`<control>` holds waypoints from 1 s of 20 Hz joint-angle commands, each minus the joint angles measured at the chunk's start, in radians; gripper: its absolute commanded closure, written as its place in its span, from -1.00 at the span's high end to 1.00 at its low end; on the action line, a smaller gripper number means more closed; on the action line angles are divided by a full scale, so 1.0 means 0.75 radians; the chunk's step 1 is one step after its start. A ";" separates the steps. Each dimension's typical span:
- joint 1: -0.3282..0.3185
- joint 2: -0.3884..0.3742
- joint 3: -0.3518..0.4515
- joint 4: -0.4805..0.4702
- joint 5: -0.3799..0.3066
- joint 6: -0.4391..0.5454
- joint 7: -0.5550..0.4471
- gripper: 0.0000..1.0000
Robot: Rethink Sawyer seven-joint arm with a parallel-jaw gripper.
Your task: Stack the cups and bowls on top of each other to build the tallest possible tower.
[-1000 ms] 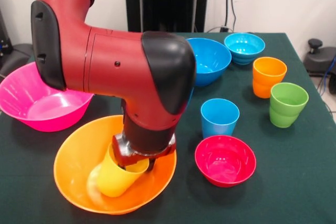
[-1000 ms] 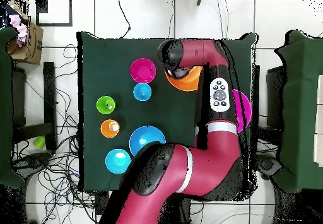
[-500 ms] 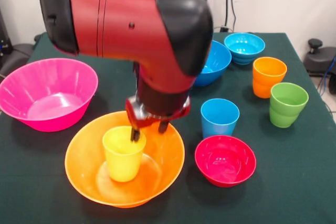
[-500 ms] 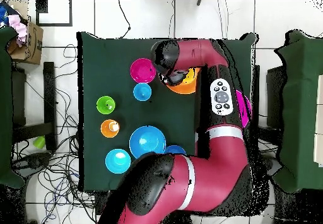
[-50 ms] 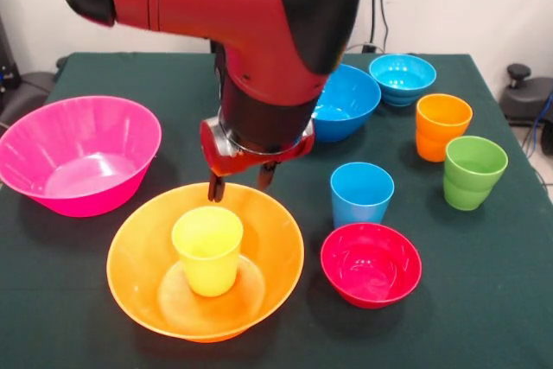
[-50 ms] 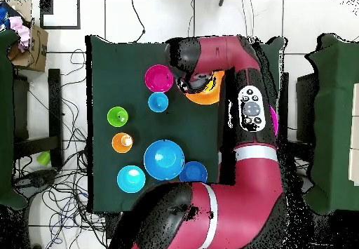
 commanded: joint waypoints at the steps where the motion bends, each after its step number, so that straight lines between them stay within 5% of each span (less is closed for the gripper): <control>1: 0.006 -0.072 0.072 0.202 0.031 0.041 -0.225 1.00; 11: 0.157 -0.188 0.054 0.344 0.206 -0.032 0.198 1.00; 20: 0.228 -0.067 -0.007 0.242 0.193 -0.181 0.238 1.00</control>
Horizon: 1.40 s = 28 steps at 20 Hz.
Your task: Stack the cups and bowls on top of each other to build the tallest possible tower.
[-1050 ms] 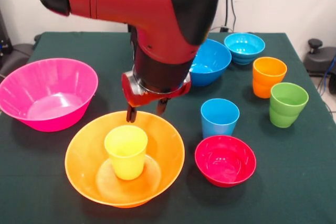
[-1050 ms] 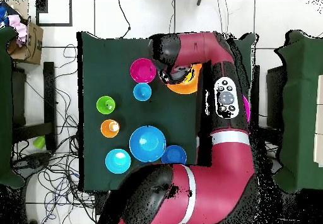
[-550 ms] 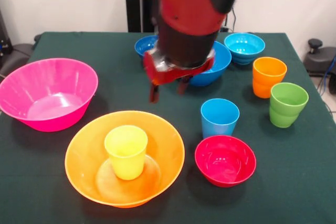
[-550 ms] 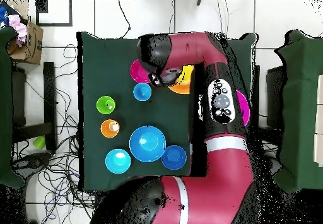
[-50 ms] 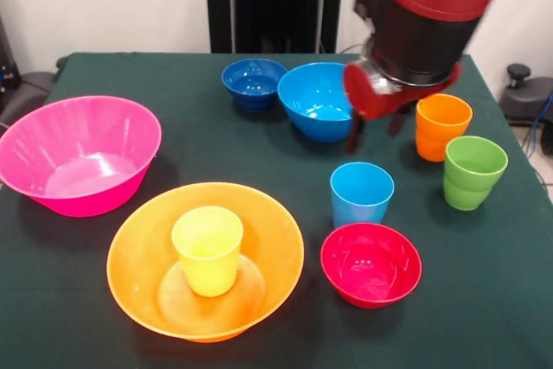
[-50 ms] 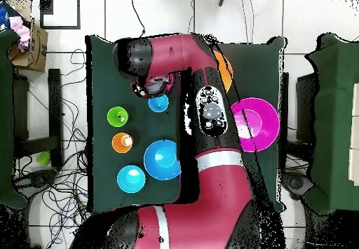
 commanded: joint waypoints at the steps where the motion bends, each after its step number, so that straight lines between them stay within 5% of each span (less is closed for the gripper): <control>1: 0.052 0.080 -0.016 0.064 -0.007 -0.147 0.245 1.00; 7: 0.019 0.043 -0.043 0.122 -0.021 -0.154 0.142 1.00; 17: -0.033 -0.087 -0.021 0.218 0.048 0.026 0.000 1.00; 24: -0.150 -0.115 -0.015 0.451 -0.019 -0.234 -0.088 1.00; 28: -0.216 -0.187 0.000 0.557 -0.039 -0.236 -0.172 1.00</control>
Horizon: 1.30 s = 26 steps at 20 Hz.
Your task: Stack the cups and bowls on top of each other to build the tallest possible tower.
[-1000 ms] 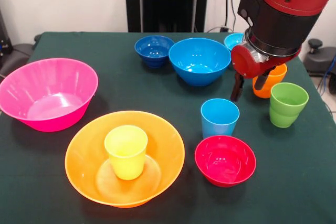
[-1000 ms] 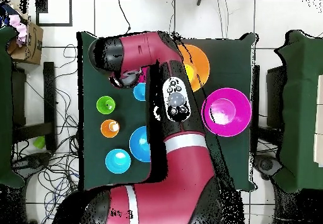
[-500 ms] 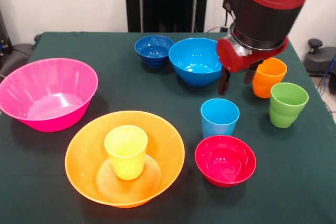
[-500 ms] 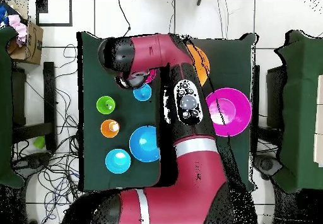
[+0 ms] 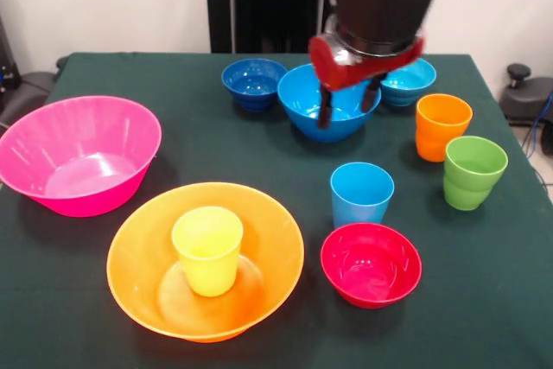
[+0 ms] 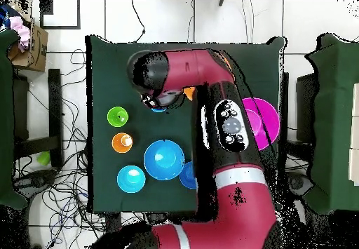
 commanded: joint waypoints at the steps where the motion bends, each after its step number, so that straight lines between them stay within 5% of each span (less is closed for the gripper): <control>1: -0.115 -0.069 0.016 0.327 -0.087 -0.130 -0.181 1.00; 5: -0.180 -0.092 0.039 0.411 -0.113 -0.188 -0.210 1.00; 26: -0.452 0.040 0.220 0.306 -0.343 -0.194 -0.477 1.00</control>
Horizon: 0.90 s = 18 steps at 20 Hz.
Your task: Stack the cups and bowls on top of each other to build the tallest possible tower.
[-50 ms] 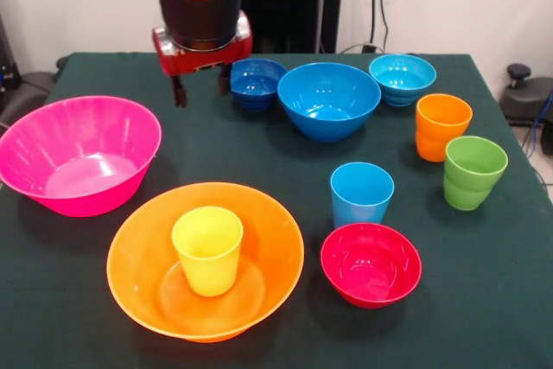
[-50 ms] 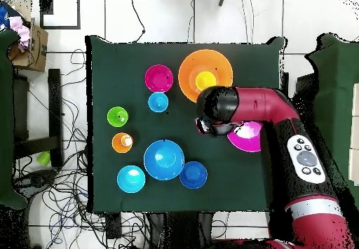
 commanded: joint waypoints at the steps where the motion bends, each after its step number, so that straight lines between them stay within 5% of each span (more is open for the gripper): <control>1: -0.051 0.086 0.155 0.014 -0.153 -0.070 -0.476 1.00; 10: -0.117 0.141 0.200 0.030 -0.253 -0.151 -0.421 1.00; 18: -0.123 0.268 0.222 -0.103 -0.345 -0.142 -0.434 1.00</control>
